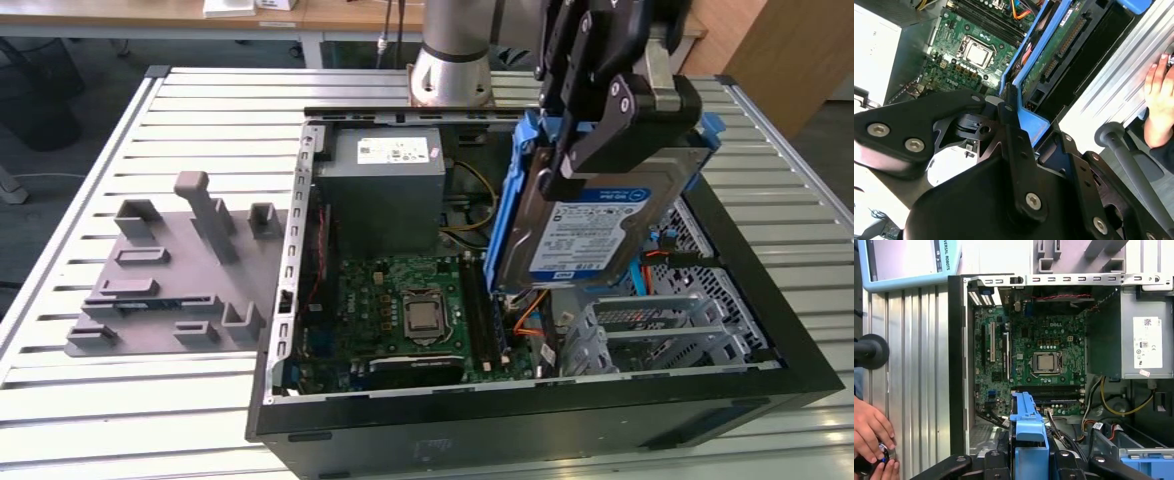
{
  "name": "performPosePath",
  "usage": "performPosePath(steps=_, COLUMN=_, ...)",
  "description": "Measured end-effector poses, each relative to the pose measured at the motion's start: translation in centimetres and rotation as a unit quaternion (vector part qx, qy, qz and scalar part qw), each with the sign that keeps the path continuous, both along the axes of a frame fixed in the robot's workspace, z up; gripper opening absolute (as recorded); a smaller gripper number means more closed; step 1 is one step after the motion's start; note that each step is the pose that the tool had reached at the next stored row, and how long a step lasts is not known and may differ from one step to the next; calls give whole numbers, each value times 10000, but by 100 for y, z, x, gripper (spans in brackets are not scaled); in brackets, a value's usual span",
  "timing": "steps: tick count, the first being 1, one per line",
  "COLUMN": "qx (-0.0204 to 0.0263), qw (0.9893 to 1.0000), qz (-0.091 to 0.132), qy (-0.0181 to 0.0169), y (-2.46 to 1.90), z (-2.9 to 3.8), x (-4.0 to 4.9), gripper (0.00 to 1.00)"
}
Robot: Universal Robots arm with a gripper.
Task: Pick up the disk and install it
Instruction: 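Insert the disk into the insertion slot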
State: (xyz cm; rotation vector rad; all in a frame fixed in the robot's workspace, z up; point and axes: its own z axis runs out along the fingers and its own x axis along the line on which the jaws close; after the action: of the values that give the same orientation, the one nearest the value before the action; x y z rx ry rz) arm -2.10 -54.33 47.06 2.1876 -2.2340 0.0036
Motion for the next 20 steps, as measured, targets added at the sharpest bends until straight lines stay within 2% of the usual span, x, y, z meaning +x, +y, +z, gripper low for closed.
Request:
performPosePath(steps=4, qx=1, qw=10000, qz=0, qy=0, y=-54, z=-11, x=43, gripper=36)
performPosePath(steps=10, qx=1, qw=10000, qz=0, qy=0, y=-63, z=-31, x=253, gripper=36)
performPosePath(steps=16, qx=0, qw=10000, qz=0, qy=0, y=-66, z=-32, x=256, gripper=36)
performPosePath(steps=20, qx=0, qw=10000, qz=0, qy=0, y=-122, z=-38, x=263, gripper=36)
